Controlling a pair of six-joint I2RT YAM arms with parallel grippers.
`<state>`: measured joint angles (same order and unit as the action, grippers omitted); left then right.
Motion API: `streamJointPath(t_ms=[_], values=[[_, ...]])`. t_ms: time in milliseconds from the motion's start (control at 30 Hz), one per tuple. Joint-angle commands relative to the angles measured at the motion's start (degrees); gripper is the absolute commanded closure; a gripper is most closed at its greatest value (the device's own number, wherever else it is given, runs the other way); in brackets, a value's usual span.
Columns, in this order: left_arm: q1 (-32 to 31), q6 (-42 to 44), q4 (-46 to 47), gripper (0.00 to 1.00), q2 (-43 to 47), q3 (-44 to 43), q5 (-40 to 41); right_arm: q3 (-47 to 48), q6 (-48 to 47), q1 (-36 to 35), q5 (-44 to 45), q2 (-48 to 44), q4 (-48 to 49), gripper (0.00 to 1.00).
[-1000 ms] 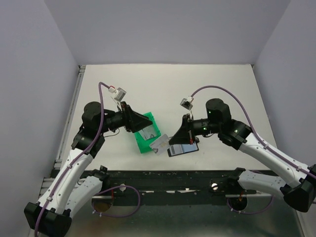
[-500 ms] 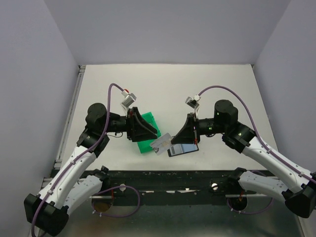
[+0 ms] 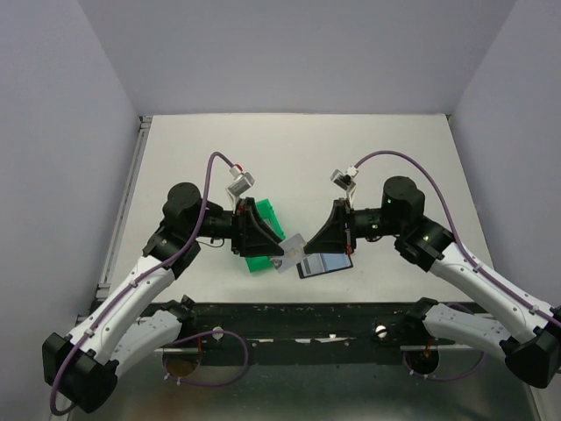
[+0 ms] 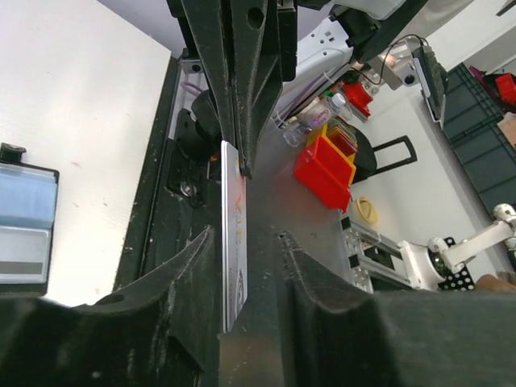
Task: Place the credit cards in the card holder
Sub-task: Place the credit card at the center of the board.
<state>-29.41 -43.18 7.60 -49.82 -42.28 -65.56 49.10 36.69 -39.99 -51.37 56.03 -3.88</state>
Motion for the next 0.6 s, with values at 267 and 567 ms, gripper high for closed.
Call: streamJointPath(t_ms=[267, 567], values=[[-1.7, 1.4, -0.2, 1.0, -1.9, -0.8, -2.6, -0.5, 0.8, 1.1, 0.1, -0.3, 2.2, 1.0], [-2.2, 5.5, -5.7, 1.0, 0.2, -1.6, 10.2, -0.7, 2.7, 1.3, 11.4, -3.8, 3.3, 0.5]])
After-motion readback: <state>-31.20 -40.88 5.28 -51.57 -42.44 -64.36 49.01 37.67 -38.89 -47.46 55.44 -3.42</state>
